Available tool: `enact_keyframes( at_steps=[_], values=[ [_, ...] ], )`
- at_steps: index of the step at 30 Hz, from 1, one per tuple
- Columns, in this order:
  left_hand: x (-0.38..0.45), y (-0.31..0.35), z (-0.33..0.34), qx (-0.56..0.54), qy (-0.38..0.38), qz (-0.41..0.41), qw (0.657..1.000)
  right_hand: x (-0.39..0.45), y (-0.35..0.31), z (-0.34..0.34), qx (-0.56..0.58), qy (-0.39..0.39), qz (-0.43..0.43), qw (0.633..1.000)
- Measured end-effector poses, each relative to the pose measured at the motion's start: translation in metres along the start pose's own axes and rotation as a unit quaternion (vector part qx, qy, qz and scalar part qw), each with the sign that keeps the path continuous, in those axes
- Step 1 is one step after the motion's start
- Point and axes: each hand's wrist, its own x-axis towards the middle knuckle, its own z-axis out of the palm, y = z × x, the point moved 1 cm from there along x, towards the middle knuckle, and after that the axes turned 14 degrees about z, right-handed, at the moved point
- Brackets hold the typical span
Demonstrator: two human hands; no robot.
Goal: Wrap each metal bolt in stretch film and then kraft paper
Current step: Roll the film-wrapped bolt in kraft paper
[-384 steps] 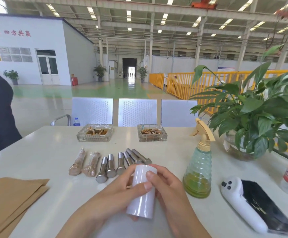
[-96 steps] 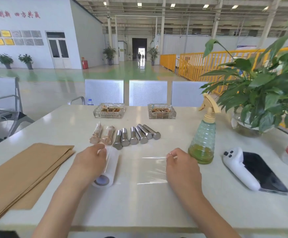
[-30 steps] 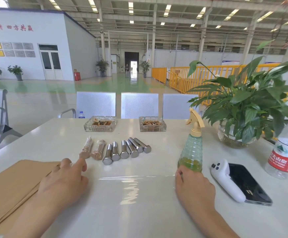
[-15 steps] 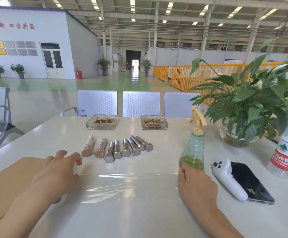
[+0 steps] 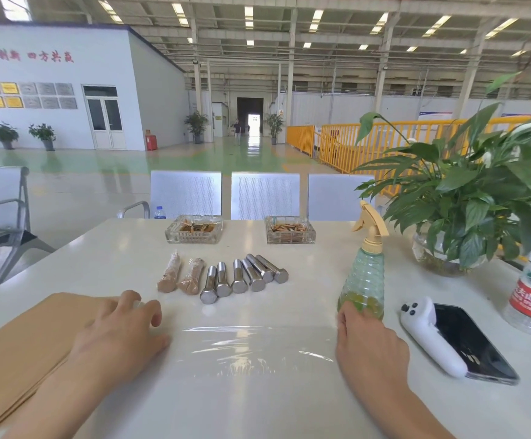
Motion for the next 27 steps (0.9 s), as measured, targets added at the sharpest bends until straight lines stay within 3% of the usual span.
enact_keyframes(
  at_steps=[13, 27],
  values=[
    [0.0, -0.004, 0.003, -0.004, 0.009, 0.008, 1.0, 0.007, 0.01, 0.005, 0.028, 0.018, -0.046, 0.998],
    [-0.002, -0.007, -0.002, -0.033, 0.01, 0.019, 0.999, 0.013, 0.006, 0.001, -0.09, 0.029, -0.1, 0.99]
  ],
)
